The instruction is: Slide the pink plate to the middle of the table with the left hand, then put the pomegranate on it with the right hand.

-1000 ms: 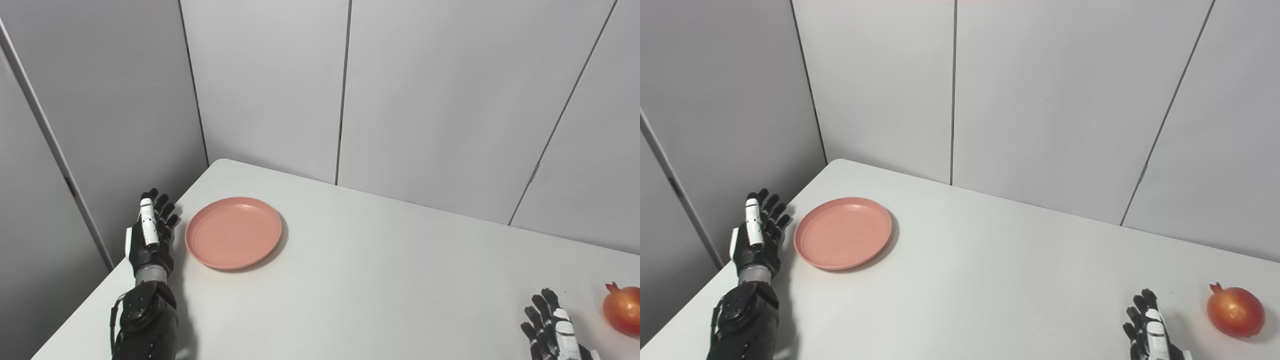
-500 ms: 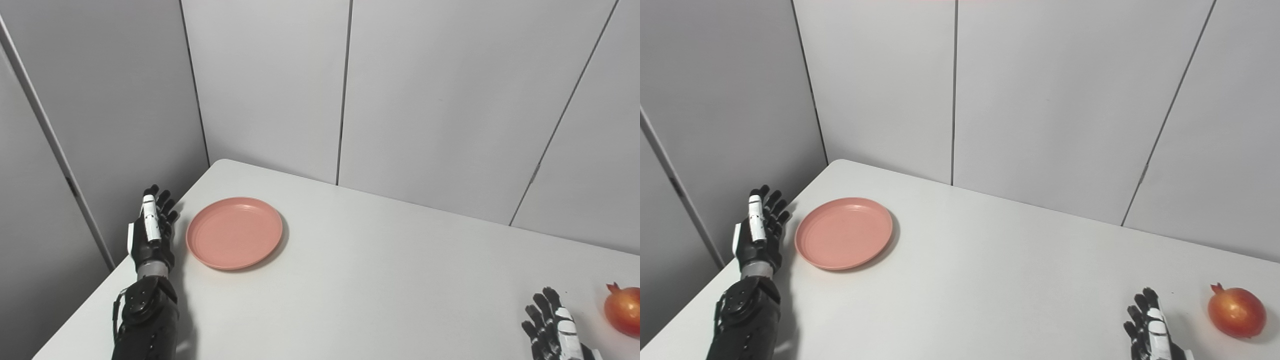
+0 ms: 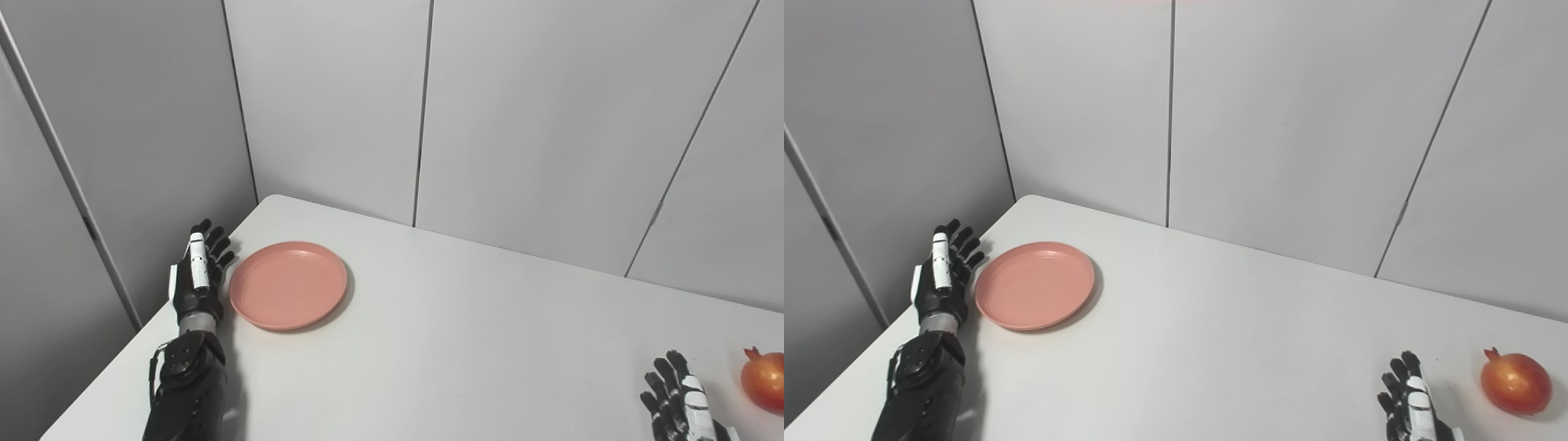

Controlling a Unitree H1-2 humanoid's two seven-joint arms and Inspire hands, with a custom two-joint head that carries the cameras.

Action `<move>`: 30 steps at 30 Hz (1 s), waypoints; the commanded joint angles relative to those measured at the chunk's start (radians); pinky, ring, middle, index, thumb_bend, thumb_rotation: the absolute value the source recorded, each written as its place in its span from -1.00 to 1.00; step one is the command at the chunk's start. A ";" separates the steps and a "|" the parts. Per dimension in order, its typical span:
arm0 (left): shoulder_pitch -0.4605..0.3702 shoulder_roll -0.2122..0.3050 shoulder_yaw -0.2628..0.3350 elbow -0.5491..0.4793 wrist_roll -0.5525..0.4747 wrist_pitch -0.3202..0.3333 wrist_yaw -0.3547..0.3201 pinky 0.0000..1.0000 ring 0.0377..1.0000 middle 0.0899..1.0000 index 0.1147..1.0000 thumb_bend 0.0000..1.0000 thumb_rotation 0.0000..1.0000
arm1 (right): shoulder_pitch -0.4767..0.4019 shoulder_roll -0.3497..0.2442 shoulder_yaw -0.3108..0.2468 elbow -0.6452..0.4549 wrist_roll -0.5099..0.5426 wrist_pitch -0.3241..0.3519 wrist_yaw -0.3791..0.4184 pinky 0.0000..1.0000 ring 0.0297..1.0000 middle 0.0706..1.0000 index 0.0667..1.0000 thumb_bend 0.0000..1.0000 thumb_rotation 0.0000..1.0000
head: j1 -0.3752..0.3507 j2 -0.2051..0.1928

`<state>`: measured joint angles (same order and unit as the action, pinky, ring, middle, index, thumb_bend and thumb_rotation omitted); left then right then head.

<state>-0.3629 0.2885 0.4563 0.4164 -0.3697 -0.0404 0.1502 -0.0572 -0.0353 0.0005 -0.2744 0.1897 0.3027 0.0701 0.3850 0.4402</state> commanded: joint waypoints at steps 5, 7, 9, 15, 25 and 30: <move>-0.005 -0.011 -0.021 -0.013 -0.023 0.071 -0.037 0.73 0.77 0.78 0.79 -0.29 1.00 | -0.028 0.000 -0.006 -0.033 0.009 0.000 0.002 1.00 0.97 0.97 0.99 -0.72 1.00 | -0.002 0.002; -0.002 -0.010 -0.024 -0.018 -0.030 0.077 -0.048 0.74 0.77 0.79 0.79 -0.28 1.00 | -0.029 -0.001 -0.005 -0.032 0.007 -0.001 0.000 1.00 0.97 0.97 0.99 -0.72 1.00 | -0.006 0.003; 0.000 -0.009 -0.026 -0.022 -0.036 0.087 -0.056 0.76 0.78 0.80 0.80 -0.25 1.00 | -0.029 0.000 -0.005 -0.033 0.006 0.001 -0.001 1.00 0.97 0.97 0.98 -0.71 1.00 | -0.007 0.004; 0.006 -0.009 -0.031 -0.049 -0.035 0.126 -0.067 0.78 0.78 0.78 0.78 -0.20 1.00 | -0.030 0.001 -0.007 -0.036 0.009 0.005 -0.003 1.00 0.96 0.97 0.98 -0.69 1.00 | -0.012 0.007; 0.010 -0.027 -0.067 -0.103 -0.036 0.164 -0.099 0.87 0.82 0.82 0.78 -0.24 1.00 | -0.030 0.001 -0.001 -0.034 0.007 0.001 -0.001 1.00 0.96 0.96 0.99 -0.68 1.00 | -0.024 0.013; 0.009 -0.030 -0.100 -0.095 -0.016 0.153 -0.112 0.83 0.80 0.81 0.76 -0.21 1.00 | -0.030 0.001 0.002 -0.026 -0.001 -0.015 -0.001 1.00 0.95 0.96 0.98 -0.69 1.00 | -0.028 0.015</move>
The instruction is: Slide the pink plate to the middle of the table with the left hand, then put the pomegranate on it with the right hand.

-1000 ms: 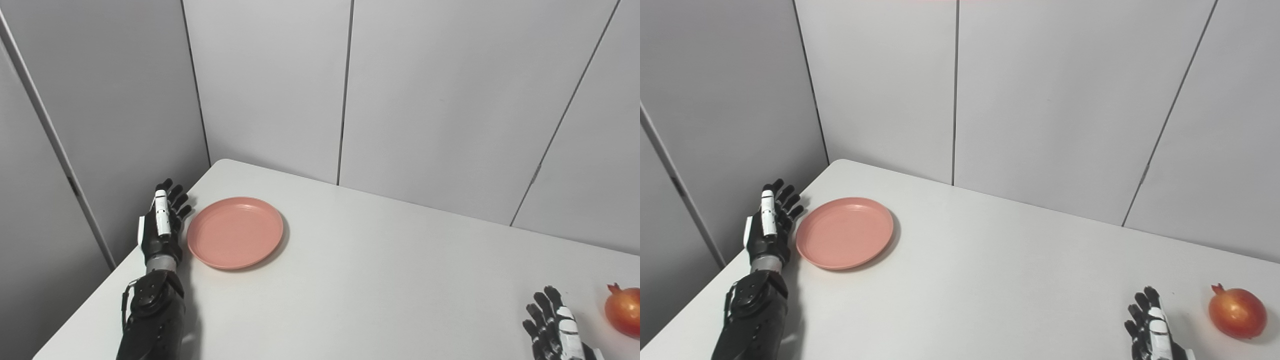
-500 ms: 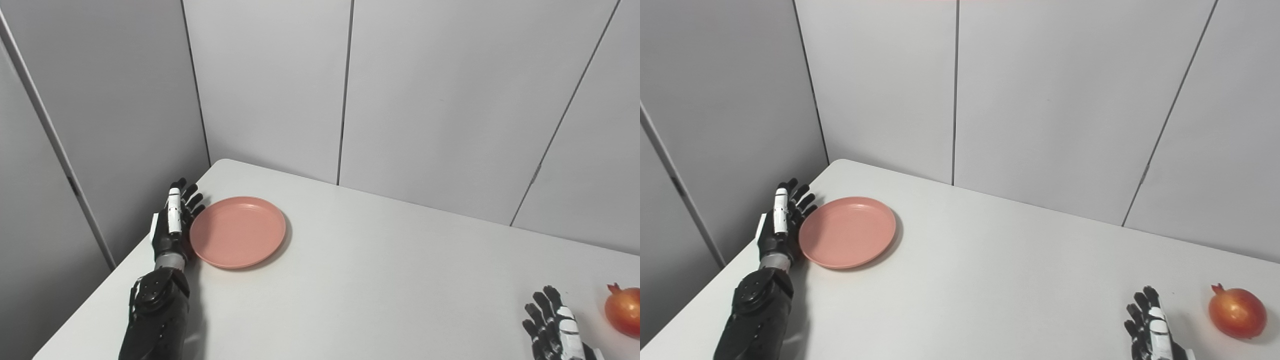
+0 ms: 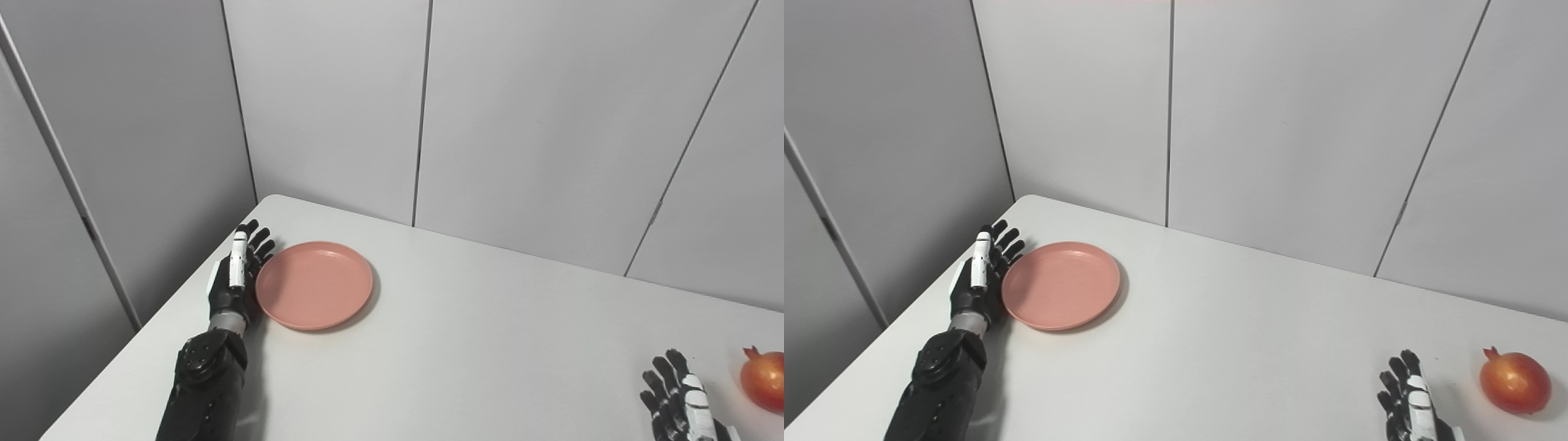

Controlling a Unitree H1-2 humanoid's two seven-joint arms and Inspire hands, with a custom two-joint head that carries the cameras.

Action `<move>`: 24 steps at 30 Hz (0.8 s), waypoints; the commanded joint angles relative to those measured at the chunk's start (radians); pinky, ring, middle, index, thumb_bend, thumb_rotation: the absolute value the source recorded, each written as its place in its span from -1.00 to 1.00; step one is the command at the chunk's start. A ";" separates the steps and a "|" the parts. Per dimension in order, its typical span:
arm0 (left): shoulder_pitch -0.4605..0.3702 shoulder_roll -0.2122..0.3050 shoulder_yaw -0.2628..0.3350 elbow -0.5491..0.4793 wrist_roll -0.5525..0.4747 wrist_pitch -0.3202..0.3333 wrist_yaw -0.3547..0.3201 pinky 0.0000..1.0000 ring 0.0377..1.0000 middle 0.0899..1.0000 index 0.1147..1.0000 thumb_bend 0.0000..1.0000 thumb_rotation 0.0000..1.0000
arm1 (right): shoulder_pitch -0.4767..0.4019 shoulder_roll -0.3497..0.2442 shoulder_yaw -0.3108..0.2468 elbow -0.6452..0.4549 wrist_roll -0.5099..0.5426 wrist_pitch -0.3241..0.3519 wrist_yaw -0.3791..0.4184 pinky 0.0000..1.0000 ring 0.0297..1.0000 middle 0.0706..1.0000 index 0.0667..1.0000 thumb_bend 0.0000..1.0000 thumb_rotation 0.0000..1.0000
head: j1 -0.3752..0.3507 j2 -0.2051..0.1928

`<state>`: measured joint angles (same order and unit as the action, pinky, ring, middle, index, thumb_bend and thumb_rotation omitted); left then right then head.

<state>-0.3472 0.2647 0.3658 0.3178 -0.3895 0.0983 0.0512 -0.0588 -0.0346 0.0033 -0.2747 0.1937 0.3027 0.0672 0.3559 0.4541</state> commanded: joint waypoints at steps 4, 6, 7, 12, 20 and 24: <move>-0.009 -0.020 -0.016 -0.012 -0.013 0.044 -0.017 0.83 0.79 0.78 0.76 -0.21 1.00 | -0.029 -0.002 0.001 -0.021 -0.010 -0.016 0.003 1.00 0.94 0.95 0.97 -0.68 1.00 | -0.005 0.005; -0.008 -0.020 -0.027 -0.007 -0.015 0.039 -0.039 0.83 0.79 0.78 0.76 -0.21 1.00 | -0.028 -0.003 0.002 -0.018 -0.013 -0.017 0.004 1.00 0.94 0.95 0.97 -0.68 1.00 | -0.008 0.007; -0.009 -0.019 -0.031 0.001 -0.016 0.032 -0.051 0.86 0.81 0.81 0.77 -0.21 1.00 | -0.028 -0.003 0.002 -0.017 -0.014 -0.017 0.004 1.00 0.94 0.95 0.97 -0.67 1.00 | -0.008 0.007; -0.003 -0.042 -0.057 -0.042 -0.012 0.063 -0.066 0.87 0.83 0.84 0.82 -0.17 1.00 | -0.027 0.000 0.004 -0.016 -0.018 -0.017 0.007 1.00 0.95 0.95 0.97 -0.66 1.00 | -0.019 0.012; 0.004 -0.079 -0.111 -0.107 0.022 0.121 -0.049 0.82 0.80 0.81 0.78 -0.19 1.00 | -0.027 0.000 0.011 -0.012 -0.031 -0.026 0.006 0.99 0.94 0.94 0.96 -0.63 1.00 | -0.032 0.016; 0.002 -0.102 -0.132 -0.132 0.044 0.155 -0.035 0.80 0.78 0.79 0.76 -0.18 1.00 | -0.027 0.002 0.011 -0.009 -0.033 -0.033 0.009 1.00 0.96 0.95 0.96 -0.64 1.00 | -0.037 0.019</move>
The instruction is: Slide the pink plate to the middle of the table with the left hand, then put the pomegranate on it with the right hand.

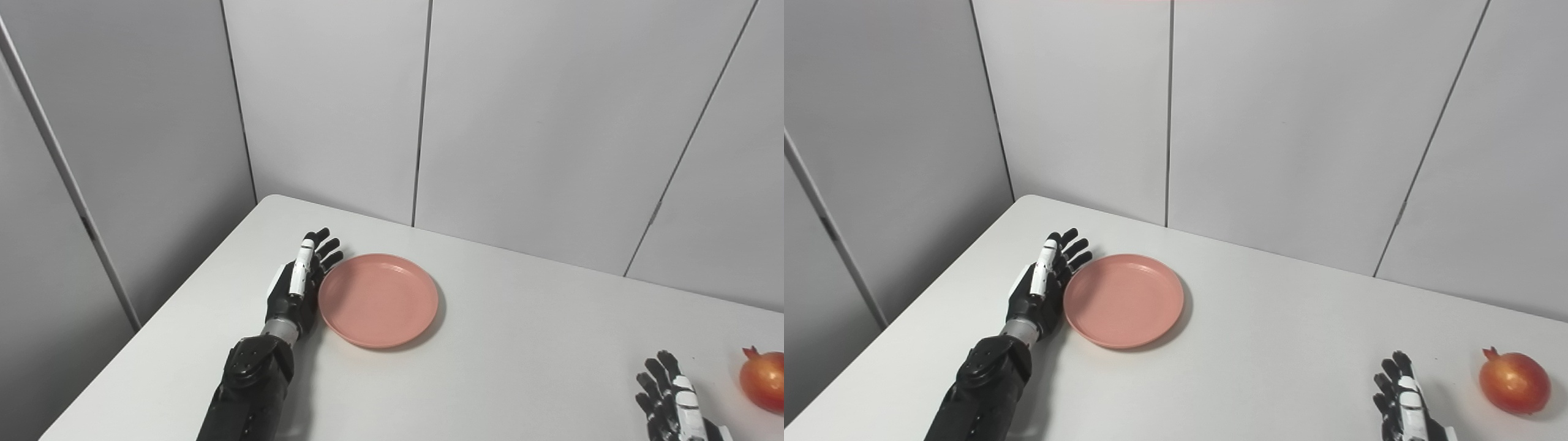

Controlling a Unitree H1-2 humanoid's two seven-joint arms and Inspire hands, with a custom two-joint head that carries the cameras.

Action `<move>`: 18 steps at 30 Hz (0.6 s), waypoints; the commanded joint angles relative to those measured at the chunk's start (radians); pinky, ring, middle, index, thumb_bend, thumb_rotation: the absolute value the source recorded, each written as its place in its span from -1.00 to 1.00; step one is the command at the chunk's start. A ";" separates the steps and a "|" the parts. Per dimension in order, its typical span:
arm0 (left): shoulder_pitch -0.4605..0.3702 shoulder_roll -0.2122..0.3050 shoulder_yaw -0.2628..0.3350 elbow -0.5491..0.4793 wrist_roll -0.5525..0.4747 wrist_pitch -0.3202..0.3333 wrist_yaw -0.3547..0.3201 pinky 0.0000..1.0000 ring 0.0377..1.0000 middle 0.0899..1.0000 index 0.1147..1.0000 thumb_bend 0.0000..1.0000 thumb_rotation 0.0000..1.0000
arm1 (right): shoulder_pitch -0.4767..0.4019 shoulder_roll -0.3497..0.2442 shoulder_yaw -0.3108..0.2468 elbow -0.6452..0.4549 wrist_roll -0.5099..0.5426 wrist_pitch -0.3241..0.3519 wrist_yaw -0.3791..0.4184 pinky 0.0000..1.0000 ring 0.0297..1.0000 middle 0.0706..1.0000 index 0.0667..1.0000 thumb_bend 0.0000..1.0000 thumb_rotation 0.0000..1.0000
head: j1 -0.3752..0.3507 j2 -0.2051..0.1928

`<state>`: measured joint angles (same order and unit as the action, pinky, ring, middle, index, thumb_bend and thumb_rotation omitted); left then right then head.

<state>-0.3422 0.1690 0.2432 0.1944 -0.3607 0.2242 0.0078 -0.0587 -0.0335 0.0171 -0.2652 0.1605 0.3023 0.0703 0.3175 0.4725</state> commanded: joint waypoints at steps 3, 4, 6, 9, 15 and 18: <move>-0.003 -0.020 -0.023 -0.020 0.026 0.044 0.006 0.81 0.78 0.79 0.75 -0.18 1.00 | -0.028 0.002 0.000 -0.014 -0.004 -0.038 0.007 1.00 0.95 0.95 0.96 -0.62 1.00 | -0.010 0.003; -0.003 -0.024 -0.030 -0.023 0.031 0.049 0.002 0.82 0.79 0.80 0.76 -0.17 1.00 | -0.028 0.002 0.001 -0.011 -0.005 -0.040 0.008 1.00 0.95 0.95 0.96 -0.61 1.00 | -0.010 0.003; -0.003 -0.027 -0.040 -0.027 0.036 0.055 -0.005 0.83 0.81 0.81 0.78 -0.17 1.00 | -0.028 0.004 0.001 -0.009 -0.004 -0.042 0.008 0.99 0.95 0.94 0.95 -0.60 1.00 | -0.017 0.005; -0.003 -0.035 -0.067 -0.024 0.058 0.060 -0.011 0.82 0.81 0.81 0.77 -0.20 1.00 | -0.029 0.008 0.003 -0.004 -0.011 -0.049 0.004 0.98 0.94 0.93 0.93 -0.60 1.00 | -0.031 0.008; -0.010 -0.057 -0.095 -0.026 0.085 0.074 -0.001 0.77 0.77 0.78 0.73 -0.20 1.00 | -0.028 0.012 0.006 -0.007 -0.021 -0.046 0.004 0.97 0.94 0.93 0.93 -0.57 1.00 | -0.049 0.013; -0.012 -0.065 -0.112 -0.028 0.102 0.066 -0.010 0.75 0.76 0.76 0.72 -0.16 1.00 | -0.028 0.016 0.006 -0.007 -0.014 -0.045 0.007 0.99 0.95 0.94 0.95 -0.56 1.00 | -0.058 0.017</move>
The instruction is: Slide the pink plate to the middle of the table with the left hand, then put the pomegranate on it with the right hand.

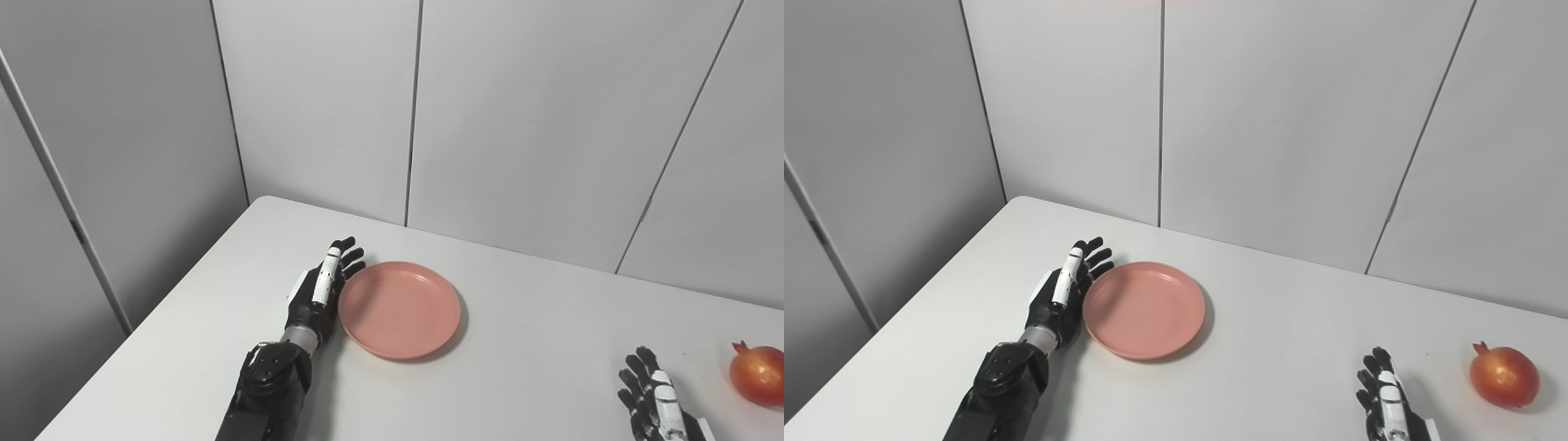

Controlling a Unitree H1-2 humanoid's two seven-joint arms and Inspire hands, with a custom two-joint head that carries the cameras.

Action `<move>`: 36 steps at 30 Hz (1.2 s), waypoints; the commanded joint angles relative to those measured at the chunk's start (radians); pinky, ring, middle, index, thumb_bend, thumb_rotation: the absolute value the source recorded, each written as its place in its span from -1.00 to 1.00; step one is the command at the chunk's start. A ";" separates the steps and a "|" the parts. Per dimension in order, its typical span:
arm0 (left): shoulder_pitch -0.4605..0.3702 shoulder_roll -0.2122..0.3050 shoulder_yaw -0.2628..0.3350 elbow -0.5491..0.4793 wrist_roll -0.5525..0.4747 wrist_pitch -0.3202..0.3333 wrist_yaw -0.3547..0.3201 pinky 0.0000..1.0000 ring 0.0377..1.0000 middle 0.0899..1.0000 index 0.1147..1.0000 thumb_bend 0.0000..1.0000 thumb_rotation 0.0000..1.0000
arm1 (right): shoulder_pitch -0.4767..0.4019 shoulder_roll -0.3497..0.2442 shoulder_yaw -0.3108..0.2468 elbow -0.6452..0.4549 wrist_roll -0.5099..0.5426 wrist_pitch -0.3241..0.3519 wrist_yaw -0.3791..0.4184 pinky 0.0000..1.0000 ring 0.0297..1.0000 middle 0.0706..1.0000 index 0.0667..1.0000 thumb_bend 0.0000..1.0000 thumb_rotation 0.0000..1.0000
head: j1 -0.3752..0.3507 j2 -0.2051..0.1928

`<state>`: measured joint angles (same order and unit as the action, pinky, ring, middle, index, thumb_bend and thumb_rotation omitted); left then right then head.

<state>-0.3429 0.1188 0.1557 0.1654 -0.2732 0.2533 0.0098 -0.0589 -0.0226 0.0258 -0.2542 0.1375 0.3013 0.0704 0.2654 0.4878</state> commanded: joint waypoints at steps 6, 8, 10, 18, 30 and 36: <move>-0.020 -0.022 -0.075 0.004 0.049 0.026 -0.032 0.76 0.76 0.77 0.75 -0.16 1.00 | -0.030 0.012 0.002 -0.021 -0.003 -0.048 0.002 0.97 0.94 0.94 0.96 -0.53 1.00 | -0.030 0.012; -0.026 -0.027 -0.085 0.009 0.046 0.015 -0.043 0.76 0.76 0.77 0.74 -0.15 1.00 | -0.032 0.018 0.003 -0.022 -0.011 -0.048 -0.004 0.95 0.92 0.93 0.95 -0.54 1.00 | -0.040 0.016; -0.029 -0.028 -0.094 0.012 0.046 0.003 -0.050 0.76 0.76 0.77 0.74 -0.15 1.00 | -0.033 0.024 0.005 -0.026 -0.016 -0.041 -0.007 0.94 0.92 0.92 0.94 -0.52 1.00 | -0.050 0.022; -0.026 -0.061 -0.145 -0.022 0.089 0.045 -0.041 0.72 0.75 0.76 0.73 -0.14 1.00 | -0.030 0.032 0.014 -0.055 -0.036 -0.026 -0.012 0.93 0.92 0.93 0.94 -0.49 1.00 | -0.084 0.048; -0.036 -0.156 -0.181 -0.038 0.104 0.064 -0.027 0.76 0.76 0.77 0.74 -0.15 1.00 | -0.032 0.045 0.016 -0.070 -0.059 -0.009 -0.021 0.88 0.88 0.90 0.91 -0.50 1.00 | -0.128 0.078; -0.012 -0.209 -0.186 -0.058 0.102 0.055 -0.011 0.80 0.81 0.82 0.80 -0.17 1.00 | -0.033 0.046 0.019 -0.075 -0.054 0.001 -0.018 0.89 0.89 0.90 0.91 -0.47 1.00 | -0.148 0.090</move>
<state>-0.3511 -0.0615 -0.0186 0.1286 -0.1717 0.2915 0.0018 -0.0626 0.0197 0.0441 -0.2897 0.0788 0.3017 0.0505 0.1166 0.5768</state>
